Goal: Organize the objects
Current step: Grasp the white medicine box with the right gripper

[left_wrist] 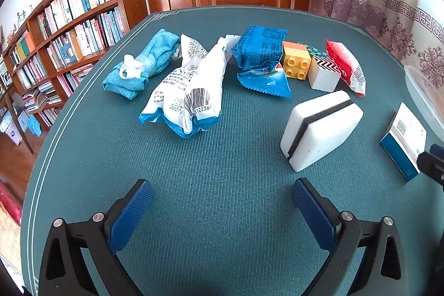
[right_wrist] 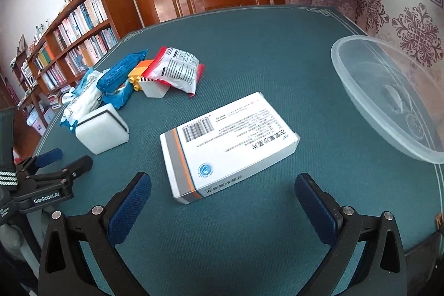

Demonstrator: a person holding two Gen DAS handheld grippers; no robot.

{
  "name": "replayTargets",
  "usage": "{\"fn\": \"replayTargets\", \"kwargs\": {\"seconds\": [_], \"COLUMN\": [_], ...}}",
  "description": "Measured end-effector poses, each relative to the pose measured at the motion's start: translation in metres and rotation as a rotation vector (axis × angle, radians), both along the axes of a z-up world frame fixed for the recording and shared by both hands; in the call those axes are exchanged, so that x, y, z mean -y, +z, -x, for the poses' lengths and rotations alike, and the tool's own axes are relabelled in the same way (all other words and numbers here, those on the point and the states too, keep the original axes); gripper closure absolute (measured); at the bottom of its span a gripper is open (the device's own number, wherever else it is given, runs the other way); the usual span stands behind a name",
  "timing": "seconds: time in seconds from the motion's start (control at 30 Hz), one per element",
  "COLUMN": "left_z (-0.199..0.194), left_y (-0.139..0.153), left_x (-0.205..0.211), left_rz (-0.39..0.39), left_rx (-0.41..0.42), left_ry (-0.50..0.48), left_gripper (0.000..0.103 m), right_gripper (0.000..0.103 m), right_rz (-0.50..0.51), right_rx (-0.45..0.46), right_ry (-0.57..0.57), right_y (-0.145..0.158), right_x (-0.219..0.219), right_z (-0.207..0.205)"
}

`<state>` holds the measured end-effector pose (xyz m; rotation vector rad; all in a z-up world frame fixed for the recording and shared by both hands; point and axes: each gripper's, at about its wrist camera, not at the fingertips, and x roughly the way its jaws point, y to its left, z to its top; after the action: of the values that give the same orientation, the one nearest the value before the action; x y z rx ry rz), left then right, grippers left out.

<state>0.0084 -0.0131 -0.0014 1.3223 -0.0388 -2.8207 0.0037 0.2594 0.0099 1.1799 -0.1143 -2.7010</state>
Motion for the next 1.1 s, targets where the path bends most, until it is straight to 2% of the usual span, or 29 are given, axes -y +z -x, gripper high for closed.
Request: {"fn": "replayTargets", "kwargs": {"seconds": [0.1,0.2,0.4,0.53,0.7,0.77,0.87,0.93,1.0,1.1], "left_z": [0.001,0.001,0.001,0.001,0.002,0.002,0.002,0.002,0.003,0.003], "left_y": [0.0,0.001,0.001,0.001,0.001,0.001,0.001,0.001,0.001,0.001], "left_x": [0.003,0.002,0.002,0.001,0.0,0.0,-0.001,-0.001,-0.003,-0.004], "left_rz": [-0.017,-0.016,-0.017,-0.017,-0.016,-0.017,-0.017,-0.017,-0.016,-0.017], "left_rx": [0.006,0.007,0.007,0.007,0.007,0.007,0.007,0.007,0.008,0.008], "left_ry": [-0.001,-0.002,-0.002,-0.002,-0.001,0.0,0.0,0.0,0.0,-0.001], "left_gripper": [0.0,0.0,0.0,0.0,0.0,0.0,0.0,0.0,0.0,0.0], "right_gripper": [0.0,0.0,0.0,0.0,0.0,0.004,0.013,0.025,0.032,0.037], "right_rz": [0.012,0.068,0.217,0.229,0.152,0.096,-0.014,-0.067,-0.123,-0.139], "right_rx": [-0.008,-0.001,0.088,0.095,0.09,0.082,0.068,0.065,0.044,0.034], "right_ry": [-0.009,0.0,0.021,0.022,0.034,0.037,0.032,0.036,0.027,0.02], "right_y": [0.006,0.009,-0.004,0.0,0.002,0.002,0.0,-0.005,-0.006,-0.006], "right_x": [-0.009,-0.012,-0.013,-0.004,0.024,0.036,0.052,0.058,0.062,0.06], "right_z": [0.01,0.01,0.011,0.024,0.045,0.052,0.056,0.054,0.049,0.042]}}
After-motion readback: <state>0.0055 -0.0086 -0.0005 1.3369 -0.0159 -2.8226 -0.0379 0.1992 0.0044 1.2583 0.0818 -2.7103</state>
